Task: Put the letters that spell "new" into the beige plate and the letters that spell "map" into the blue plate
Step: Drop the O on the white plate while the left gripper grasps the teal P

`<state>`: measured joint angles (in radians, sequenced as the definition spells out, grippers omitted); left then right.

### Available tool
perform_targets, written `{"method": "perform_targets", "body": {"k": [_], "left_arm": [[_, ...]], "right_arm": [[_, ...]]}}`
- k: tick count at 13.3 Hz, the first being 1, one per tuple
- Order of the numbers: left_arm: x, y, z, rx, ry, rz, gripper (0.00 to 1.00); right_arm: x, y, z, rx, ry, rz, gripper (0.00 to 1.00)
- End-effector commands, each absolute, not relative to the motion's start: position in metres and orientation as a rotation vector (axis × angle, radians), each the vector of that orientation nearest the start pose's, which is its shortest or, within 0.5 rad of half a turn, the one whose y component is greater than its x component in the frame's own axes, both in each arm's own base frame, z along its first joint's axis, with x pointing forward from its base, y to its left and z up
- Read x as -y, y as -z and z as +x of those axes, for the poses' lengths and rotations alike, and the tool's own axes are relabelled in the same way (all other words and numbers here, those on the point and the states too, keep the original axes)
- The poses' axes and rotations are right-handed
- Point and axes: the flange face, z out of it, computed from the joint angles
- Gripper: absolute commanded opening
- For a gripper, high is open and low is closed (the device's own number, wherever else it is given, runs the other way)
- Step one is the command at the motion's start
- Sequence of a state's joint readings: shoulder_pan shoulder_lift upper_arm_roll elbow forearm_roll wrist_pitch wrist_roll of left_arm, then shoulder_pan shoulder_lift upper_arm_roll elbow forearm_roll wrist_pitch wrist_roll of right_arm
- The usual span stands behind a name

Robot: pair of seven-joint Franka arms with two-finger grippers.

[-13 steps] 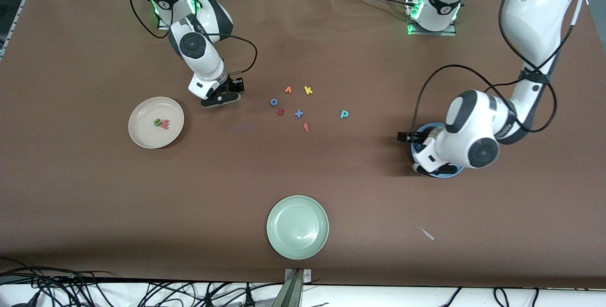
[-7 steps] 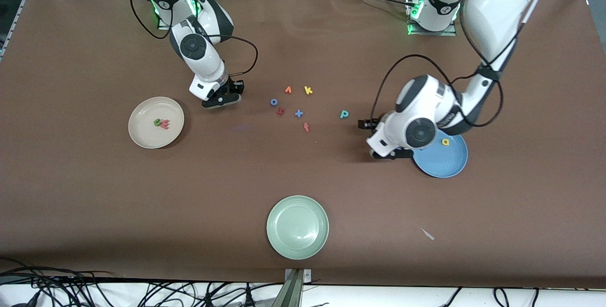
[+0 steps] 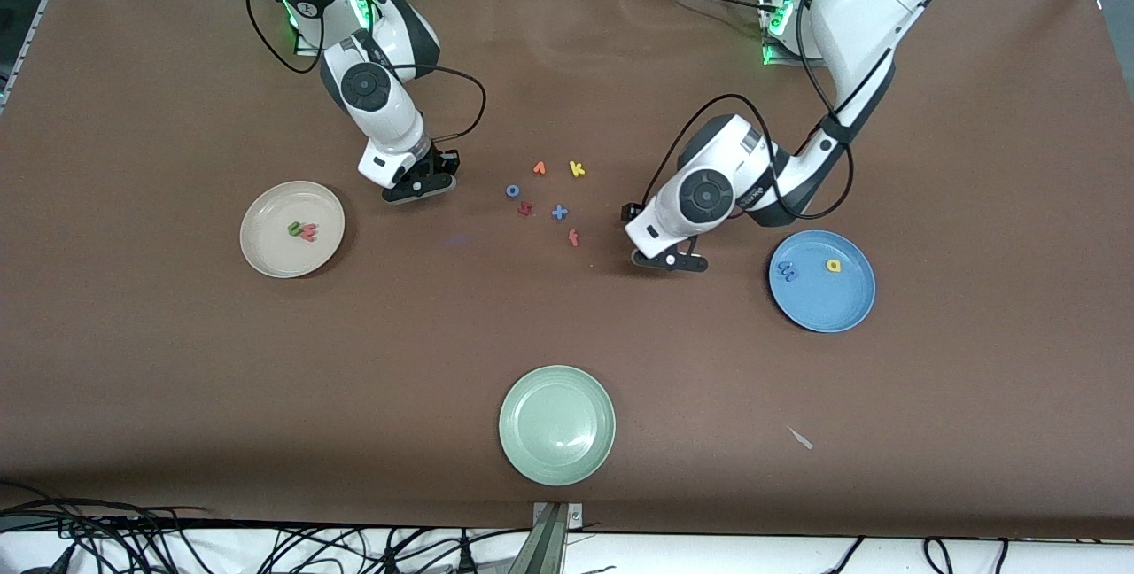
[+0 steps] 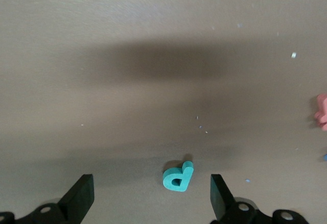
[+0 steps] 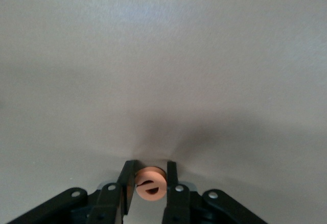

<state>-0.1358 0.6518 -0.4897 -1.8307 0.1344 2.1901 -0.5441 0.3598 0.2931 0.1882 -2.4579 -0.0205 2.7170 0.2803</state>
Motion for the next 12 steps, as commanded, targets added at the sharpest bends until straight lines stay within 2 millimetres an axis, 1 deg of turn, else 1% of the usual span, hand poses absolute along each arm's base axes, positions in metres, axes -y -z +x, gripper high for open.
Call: {"method": "perform_targets", "body": {"k": [1, 2, 3, 4, 6, 7, 8, 9, 10, 11, 12], "left_arm": [[0.359, -0.191, 0.505, -0.272, -0.415, -3.126, 0.99], [0.361, -0.186, 0.502, -0.27, -0.429, -3.122, 0.99], [0.366, -0.184, 0.501, -0.28, -0.407, -3.137, 0.97], [0.367, -0.178, 0.5, -0.275, -0.41, -3.14, 0.96], [0.368, -0.176, 0.499, -0.276, -0.412, -3.139, 0.96], [0.369, -0.176, 0.498, -0.28, -0.414, -3.138, 0.92], [0.373, -0.174, 0.494, -0.292, -0.419, -3.134, 0.87], [0.373, -0.173, 0.494, -0.306, -0.413, -3.127, 0.79], [0.373, -0.172, 0.493, -0.323, -0.403, -3.117, 0.75], [0.372, -0.171, 0.493, -0.334, -0.399, -3.109, 0.72], [0.372, -0.17, 0.493, -0.331, -0.399, -3.11, 0.69]], "right_arm": [[-0.227, -0.215, 0.443, 0.543, -0.134, -3.107, 0.14], [-0.209, -0.221, 0.453, 0.584, -0.17, -3.11, 0.14], [-0.188, -0.226, 0.466, 0.652, -0.169, -3.1, 0.14], [-0.173, -0.232, 0.476, 0.71, -0.151, -3.089, 0.14], [-0.133, -0.242, 0.493, 0.806, -0.18, -3.072, 0.14], [-0.112, -0.243, 0.499, 0.835, -0.202, -3.066, 0.14], [-0.095, -0.242, 0.503, 0.848, -0.209, -3.065, 0.14], [-0.078, -0.241, 0.507, 0.847, -0.213, -3.068, 0.14], [-0.069, -0.237, 0.509, 0.844, -0.226, -3.071, 0.16], [-0.062, -0.236, 0.51, 0.799, -0.228, -3.085, 0.48], [-0.062, -0.236, 0.514, 0.73, -0.224, -3.099, 0.99]]}}
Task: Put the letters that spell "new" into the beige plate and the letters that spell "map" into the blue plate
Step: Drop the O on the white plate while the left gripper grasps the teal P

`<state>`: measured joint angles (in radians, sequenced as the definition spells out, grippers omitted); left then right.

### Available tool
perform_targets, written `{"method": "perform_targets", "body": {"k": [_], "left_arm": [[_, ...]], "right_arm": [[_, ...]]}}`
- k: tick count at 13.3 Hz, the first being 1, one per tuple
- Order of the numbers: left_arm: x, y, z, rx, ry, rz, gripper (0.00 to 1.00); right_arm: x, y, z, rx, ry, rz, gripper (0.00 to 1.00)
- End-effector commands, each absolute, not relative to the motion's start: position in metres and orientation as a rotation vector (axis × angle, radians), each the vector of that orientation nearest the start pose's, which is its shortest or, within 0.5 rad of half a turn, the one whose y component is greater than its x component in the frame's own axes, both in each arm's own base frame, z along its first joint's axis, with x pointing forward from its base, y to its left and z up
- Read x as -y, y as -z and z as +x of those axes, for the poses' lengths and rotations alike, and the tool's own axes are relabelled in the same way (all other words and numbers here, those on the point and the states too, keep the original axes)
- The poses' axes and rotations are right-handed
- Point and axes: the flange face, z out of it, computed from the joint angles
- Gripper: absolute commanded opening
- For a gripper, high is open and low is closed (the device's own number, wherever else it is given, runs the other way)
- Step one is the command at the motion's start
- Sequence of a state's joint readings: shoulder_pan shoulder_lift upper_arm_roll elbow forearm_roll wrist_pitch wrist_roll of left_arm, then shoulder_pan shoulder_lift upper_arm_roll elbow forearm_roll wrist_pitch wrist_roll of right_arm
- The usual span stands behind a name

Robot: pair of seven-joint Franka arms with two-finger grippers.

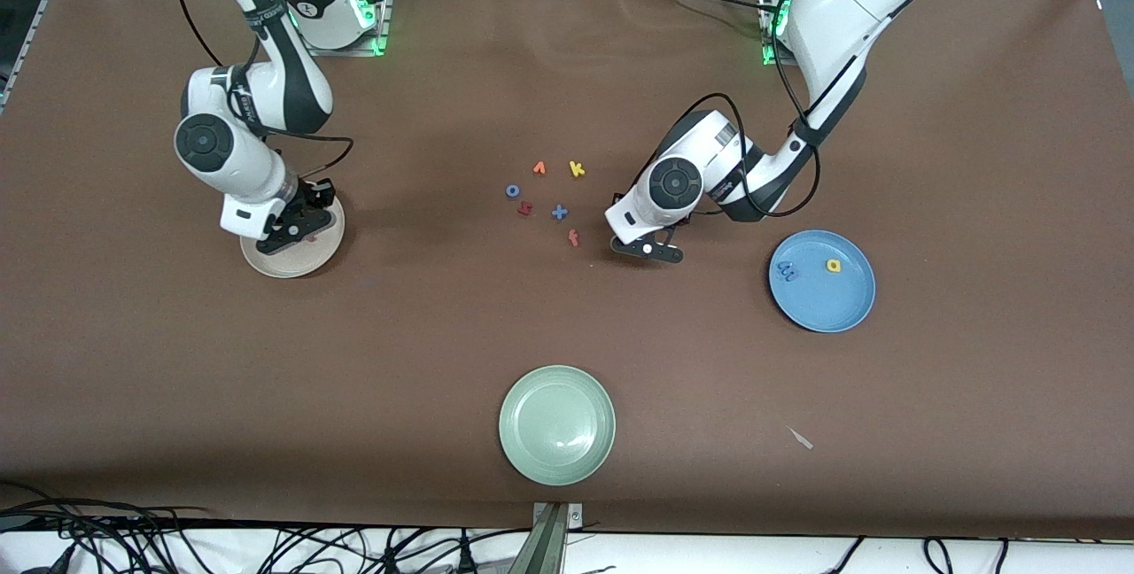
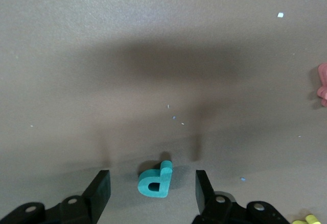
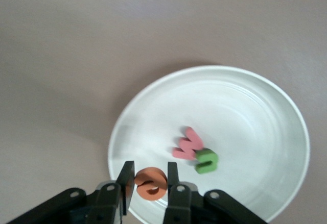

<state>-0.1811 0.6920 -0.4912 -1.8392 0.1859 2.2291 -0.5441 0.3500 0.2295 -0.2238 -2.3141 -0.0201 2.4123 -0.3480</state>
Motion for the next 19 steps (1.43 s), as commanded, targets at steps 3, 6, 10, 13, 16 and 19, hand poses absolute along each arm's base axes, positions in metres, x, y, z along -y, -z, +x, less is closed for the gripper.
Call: {"method": "perform_targets", "body": {"k": [3, 6, 10, 13, 16, 19], "left_arm": [[0.372, -0.168, 0.492, -0.329, -0.409, -3.106, 0.47], [0.371, -0.164, 0.489, -0.309, -0.422, -3.097, 0.2], [0.374, -0.164, 0.485, -0.321, -0.425, -3.093, 0.1], [0.369, -0.175, 0.492, -0.307, -0.42, -3.086, 0.05], [0.352, -0.212, 0.516, -0.291, -0.438, -3.038, 0.04], [0.321, -0.245, 0.553, -0.36, -0.468, -3.023, 0.04]], "right_arm": [[-0.073, -0.263, 0.533, 0.589, -0.298, -3.131, 1.0], [-0.083, -0.317, 0.562, 0.561, -0.532, -3.103, 1.0], [-0.1, -0.376, 0.572, 0.565, -0.63, -3.069, 1.0], [-0.111, -0.43, 0.577, 0.497, -0.697, -3.067, 1.0], [-0.126, -0.465, 0.569, 0.476, -0.627, -3.097, 1.0], [-0.115, -0.494, 0.571, 0.457, -0.525, -3.113, 1.0]]}}
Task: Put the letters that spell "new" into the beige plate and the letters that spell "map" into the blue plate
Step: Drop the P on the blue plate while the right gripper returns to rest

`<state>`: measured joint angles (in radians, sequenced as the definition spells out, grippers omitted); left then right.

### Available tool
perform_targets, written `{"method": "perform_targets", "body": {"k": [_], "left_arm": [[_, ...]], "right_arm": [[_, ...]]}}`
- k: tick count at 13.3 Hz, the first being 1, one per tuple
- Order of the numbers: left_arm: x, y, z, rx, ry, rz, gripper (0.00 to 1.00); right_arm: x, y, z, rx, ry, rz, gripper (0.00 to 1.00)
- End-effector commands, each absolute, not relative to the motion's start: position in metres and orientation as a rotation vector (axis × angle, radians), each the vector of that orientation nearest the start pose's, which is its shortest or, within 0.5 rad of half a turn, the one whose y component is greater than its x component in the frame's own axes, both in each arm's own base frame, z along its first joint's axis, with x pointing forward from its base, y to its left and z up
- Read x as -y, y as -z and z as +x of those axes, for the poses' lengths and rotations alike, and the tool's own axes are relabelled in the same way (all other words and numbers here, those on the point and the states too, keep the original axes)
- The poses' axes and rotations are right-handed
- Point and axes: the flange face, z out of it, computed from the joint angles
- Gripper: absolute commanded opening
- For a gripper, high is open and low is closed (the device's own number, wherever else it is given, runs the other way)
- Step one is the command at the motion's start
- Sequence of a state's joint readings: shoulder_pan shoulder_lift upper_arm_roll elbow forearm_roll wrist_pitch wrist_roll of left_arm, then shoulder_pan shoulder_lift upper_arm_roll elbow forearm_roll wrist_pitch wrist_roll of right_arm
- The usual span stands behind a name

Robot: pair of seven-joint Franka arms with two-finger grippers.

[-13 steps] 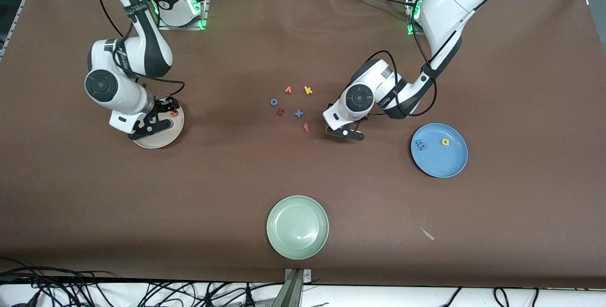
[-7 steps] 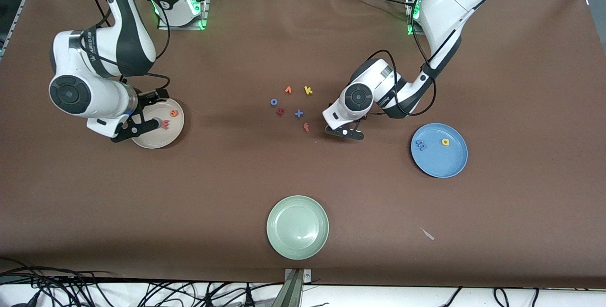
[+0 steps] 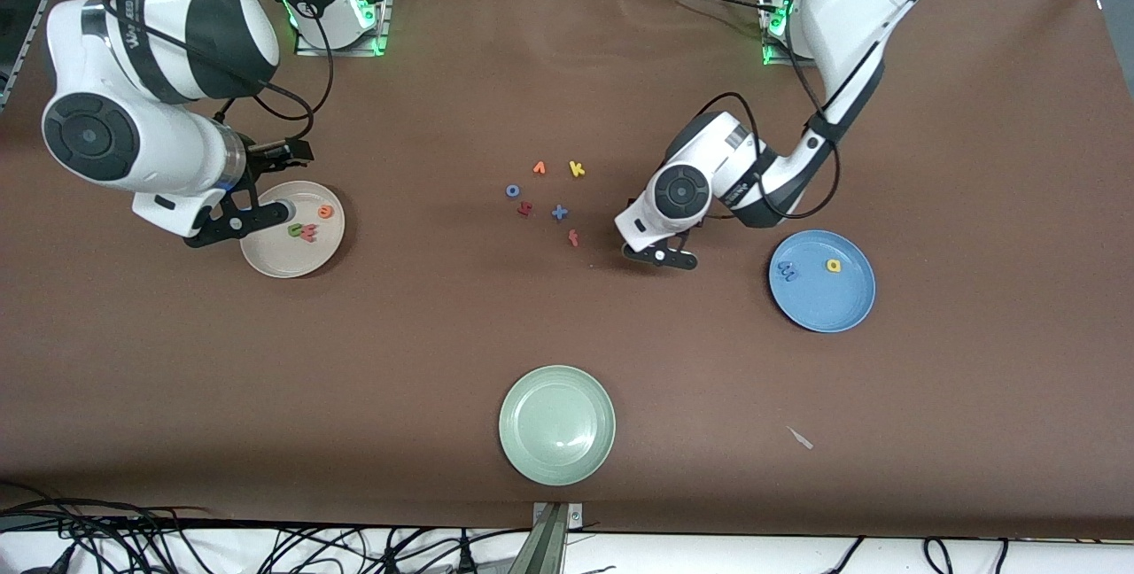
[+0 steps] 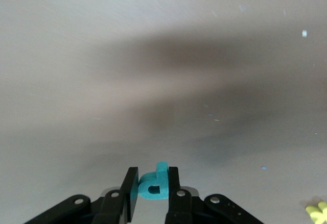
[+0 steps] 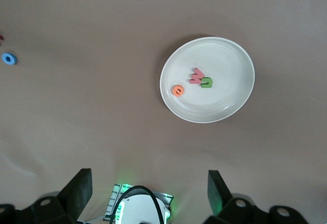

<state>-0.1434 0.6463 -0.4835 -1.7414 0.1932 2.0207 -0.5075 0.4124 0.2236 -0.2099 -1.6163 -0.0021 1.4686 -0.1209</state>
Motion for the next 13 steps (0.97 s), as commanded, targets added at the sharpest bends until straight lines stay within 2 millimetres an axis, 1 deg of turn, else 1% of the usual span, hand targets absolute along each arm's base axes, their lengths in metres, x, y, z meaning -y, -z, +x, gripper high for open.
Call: {"method": "perform_targets", "body": {"k": [1, 2, 3, 4, 6, 8, 10, 11, 12, 13], "left_arm": [[0.304, -0.254, 0.567, -0.386, -0.481, -3.022, 0.04], [0.29, -0.26, 0.576, -0.421, -0.497, -3.018, 0.04], [0.273, -0.263, 0.585, -0.451, -0.514, -3.012, 0.04], [0.253, -0.263, 0.593, -0.502, -0.498, -2.978, 0.04], [0.214, -0.263, 0.609, -0.625, -0.462, -2.912, 0.04], [0.186, -0.258, 0.62, -0.685, -0.453, -2.875, 0.04], [0.169, -0.248, 0.626, -0.74, -0.443, -2.82, 0.05], [0.166, -0.247, 0.626, -0.75, -0.444, -2.812, 0.05], [0.164, -0.243, 0.626, -0.751, -0.451, -2.806, 0.05], [0.156, -0.239, 0.628, -0.756, -0.445, -2.781, 0.05]], "right_arm": [[-0.105, -0.507, 0.568, 0.441, -0.486, -3.106, 1.0], [-0.098, -0.519, 0.564, 0.44, -0.415, -3.102, 1.0], [-0.094, -0.538, 0.562, 0.461, -0.275, -3.134, 1.0], [-0.089, -0.547, 0.559, 0.485, -0.225, -3.196, 1.0], [-0.077, -0.567, 0.553, 0.466, -0.171, -3.224, 1.0], [-0.065, -0.567, 0.553, 0.426, -0.185, -3.22, 1.0], [-0.053, -0.568, 0.555, 0.367, -0.183, -3.218, 1.0], [-0.04, -0.572, 0.556, 0.273, -0.163, -3.197, 1.0], [-0.04, -0.575, 0.555, 0.249, -0.156, -3.181, 1.0], [-0.04, -0.579, 0.552, 0.248, -0.146, -3.18, 1.0]]}}
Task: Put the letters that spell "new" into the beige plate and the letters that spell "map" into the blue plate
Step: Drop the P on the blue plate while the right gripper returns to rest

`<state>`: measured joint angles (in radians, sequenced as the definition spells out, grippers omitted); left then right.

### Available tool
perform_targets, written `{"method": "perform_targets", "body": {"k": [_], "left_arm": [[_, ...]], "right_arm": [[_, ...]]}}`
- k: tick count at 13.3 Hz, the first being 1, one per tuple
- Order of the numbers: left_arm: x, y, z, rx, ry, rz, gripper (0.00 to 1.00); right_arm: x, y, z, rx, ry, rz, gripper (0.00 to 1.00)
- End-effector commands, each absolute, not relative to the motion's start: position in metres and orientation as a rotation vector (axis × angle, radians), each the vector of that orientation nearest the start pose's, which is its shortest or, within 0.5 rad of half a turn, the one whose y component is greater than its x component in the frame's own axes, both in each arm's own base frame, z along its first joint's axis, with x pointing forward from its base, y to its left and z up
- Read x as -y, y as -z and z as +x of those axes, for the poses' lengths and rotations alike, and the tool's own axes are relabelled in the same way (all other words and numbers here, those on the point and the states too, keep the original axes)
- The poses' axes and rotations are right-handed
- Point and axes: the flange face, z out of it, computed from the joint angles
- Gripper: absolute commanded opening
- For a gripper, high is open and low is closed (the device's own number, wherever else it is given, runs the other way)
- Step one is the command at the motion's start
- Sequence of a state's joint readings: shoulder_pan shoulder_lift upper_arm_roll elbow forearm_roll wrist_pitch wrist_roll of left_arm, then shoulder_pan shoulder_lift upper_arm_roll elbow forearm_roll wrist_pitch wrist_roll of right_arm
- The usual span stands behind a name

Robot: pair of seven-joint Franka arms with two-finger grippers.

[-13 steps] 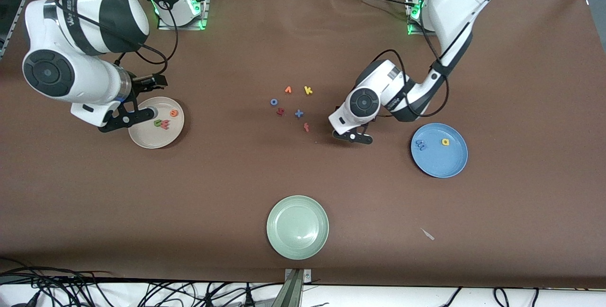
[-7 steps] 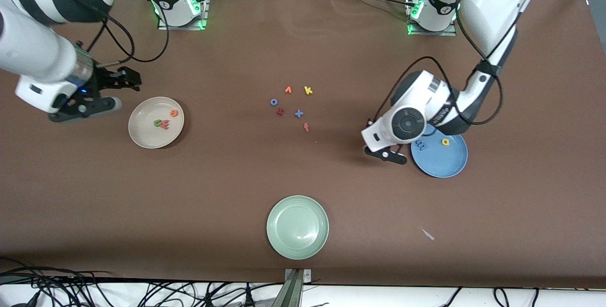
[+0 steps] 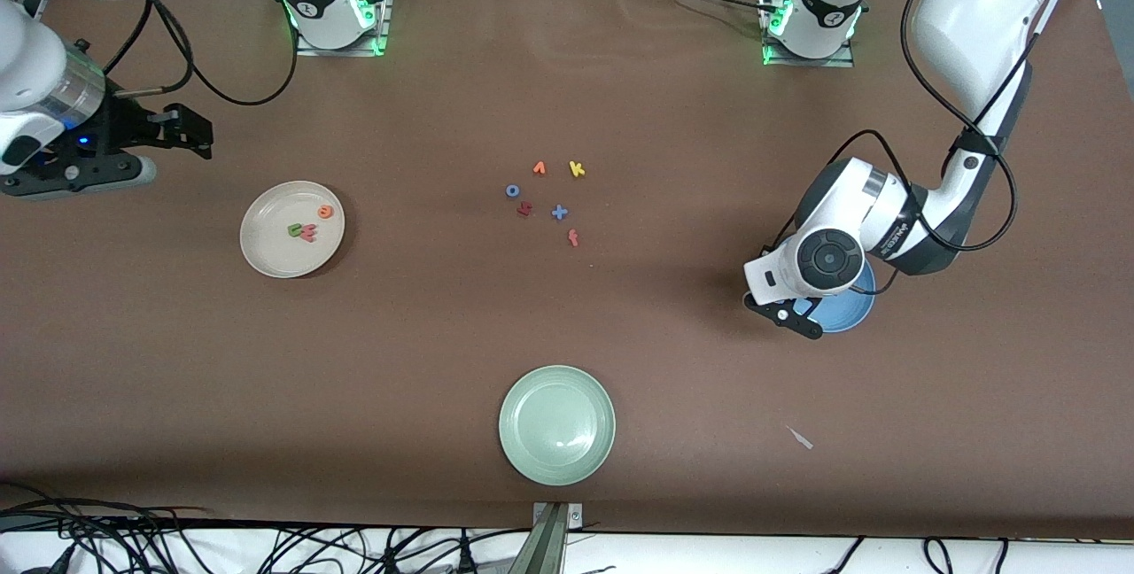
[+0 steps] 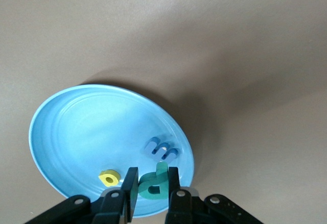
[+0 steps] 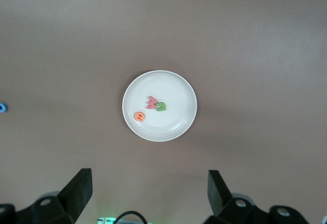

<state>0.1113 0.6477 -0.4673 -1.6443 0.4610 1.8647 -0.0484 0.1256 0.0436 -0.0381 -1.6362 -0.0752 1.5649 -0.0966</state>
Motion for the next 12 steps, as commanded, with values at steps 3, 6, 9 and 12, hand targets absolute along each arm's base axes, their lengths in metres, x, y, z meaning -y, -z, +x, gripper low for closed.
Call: {"method": "perform_targets", "body": {"k": [3, 6, 9, 12], "left_arm": [[0.126, -0.221, 0.638, -0.798, -0.404, -2.758, 0.06], [0.084, -0.203, 0.644, -0.784, -0.439, -2.822, 0.31], [0.089, -0.21, 0.643, -0.768, -0.448, -2.846, 1.0], [0.109, -0.254, 0.644, -0.788, -0.402, -2.828, 1.0]], "right_arm": [[-0.037, -0.588, 0.551, 0.227, -0.098, -3.171, 1.0], [-0.032, -0.592, 0.554, 0.173, -0.047, -3.084, 1.0], [-0.029, -0.594, 0.551, 0.174, -0.061, -3.091, 1.0], [-0.027, -0.593, 0.55, 0.185, -0.067, -3.118, 1.0]]}}
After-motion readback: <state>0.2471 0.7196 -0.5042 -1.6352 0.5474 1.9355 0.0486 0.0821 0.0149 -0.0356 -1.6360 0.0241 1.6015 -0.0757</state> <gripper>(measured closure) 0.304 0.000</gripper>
